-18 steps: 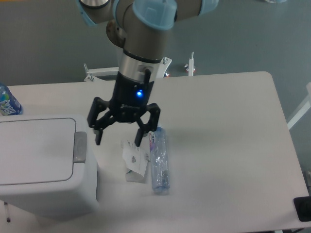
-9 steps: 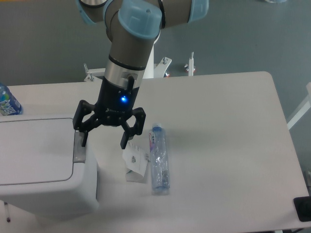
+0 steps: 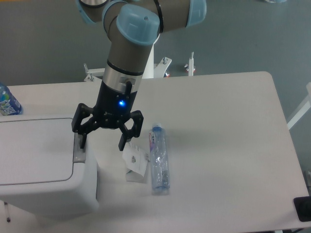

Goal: Open the trash can

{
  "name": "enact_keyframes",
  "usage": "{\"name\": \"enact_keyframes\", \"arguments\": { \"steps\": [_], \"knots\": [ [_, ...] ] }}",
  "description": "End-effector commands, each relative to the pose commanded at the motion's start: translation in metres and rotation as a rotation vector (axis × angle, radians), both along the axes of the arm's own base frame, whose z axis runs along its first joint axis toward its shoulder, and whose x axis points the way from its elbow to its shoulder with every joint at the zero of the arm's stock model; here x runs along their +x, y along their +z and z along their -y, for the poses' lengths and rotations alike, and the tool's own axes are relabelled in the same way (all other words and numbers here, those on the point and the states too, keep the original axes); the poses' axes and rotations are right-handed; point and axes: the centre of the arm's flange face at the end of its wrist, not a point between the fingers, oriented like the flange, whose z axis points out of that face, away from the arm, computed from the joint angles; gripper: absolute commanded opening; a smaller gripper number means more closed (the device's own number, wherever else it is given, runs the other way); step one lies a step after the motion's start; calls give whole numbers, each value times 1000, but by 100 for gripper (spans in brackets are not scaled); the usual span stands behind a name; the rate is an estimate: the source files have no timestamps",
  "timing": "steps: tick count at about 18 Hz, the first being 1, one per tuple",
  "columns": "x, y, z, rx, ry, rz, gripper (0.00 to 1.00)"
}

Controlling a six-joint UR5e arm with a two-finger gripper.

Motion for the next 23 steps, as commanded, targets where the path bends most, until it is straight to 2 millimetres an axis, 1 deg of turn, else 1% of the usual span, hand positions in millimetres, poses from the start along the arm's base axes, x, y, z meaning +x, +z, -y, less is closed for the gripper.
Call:
{"name": "enact_keyframes", "arguments": {
  "steps": [18, 19, 20, 23],
  "knots": [
    [-2, -9, -2, -7, -1, 3, 100],
    [-2, -7, -2, -3, -1, 0, 100],
    [-3, 1, -3, 8, -2, -11, 100],
    [-9, 39, -7, 73, 4, -84, 100]
  ]
}}
